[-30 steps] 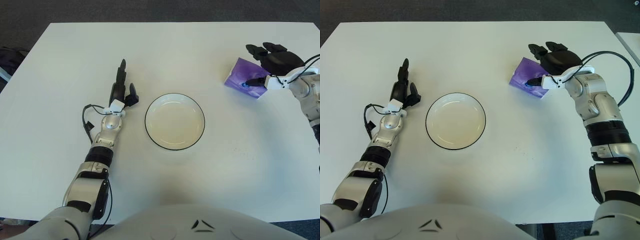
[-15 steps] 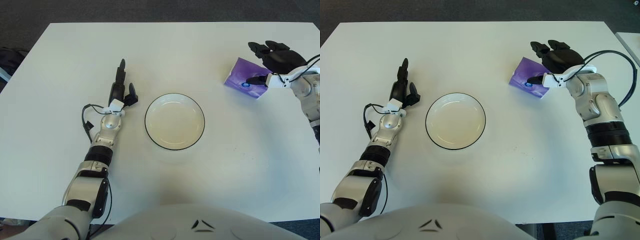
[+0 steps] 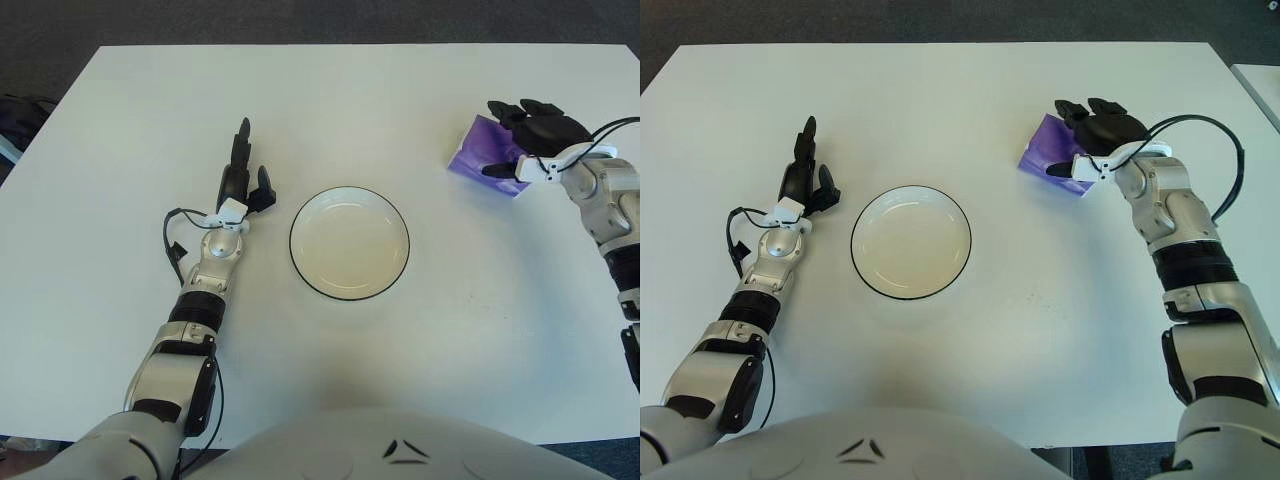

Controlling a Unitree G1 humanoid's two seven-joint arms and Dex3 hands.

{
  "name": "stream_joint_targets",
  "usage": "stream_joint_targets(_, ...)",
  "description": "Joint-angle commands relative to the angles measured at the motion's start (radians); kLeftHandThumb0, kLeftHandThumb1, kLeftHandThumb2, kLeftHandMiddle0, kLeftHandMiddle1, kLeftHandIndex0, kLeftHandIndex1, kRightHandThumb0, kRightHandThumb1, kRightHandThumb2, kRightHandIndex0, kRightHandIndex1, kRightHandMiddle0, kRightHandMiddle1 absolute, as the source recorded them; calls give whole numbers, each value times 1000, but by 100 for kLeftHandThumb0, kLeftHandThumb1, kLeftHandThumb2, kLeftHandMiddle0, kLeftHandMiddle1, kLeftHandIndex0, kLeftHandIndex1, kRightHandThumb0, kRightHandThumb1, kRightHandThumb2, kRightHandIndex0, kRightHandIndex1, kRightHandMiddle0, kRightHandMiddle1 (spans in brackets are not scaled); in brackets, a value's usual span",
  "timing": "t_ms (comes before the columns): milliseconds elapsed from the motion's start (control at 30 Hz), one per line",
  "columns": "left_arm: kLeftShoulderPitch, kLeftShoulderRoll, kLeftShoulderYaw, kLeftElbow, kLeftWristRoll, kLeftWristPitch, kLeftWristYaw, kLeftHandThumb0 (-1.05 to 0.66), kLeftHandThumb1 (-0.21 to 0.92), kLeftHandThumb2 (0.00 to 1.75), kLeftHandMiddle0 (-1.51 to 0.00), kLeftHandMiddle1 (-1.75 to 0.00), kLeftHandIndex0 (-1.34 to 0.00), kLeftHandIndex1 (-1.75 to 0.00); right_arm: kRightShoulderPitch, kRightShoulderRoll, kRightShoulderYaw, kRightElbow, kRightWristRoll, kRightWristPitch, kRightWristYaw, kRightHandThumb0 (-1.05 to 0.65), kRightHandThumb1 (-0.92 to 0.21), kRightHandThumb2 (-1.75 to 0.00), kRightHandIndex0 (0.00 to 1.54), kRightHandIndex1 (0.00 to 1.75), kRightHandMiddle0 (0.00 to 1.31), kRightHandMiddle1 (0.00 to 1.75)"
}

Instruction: Put the tissue paper into the plate.

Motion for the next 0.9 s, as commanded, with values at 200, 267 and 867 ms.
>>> stream_joint_targets(200,141,-5,-14,66,14,16,-3,-86,92,113,-1,0,0,-14,-53,21,51,59,-39,27,4,-105,-92,-54,0,0,0,2)
stream_joint_targets(267,142,-4,-14,65,14,17,-2,-86,92,113,-1,0,0,-14,-60,25,59,70,-43,31,10,-105,-92,-53,0,0,0,1)
stream_joint_targets(867,154,-8,-9,49,6,26,-4,-85,92,113,-2,-1,0,-14,-90,39,106,123,-47,44,35,-105,-92,-50,0,0,0,0)
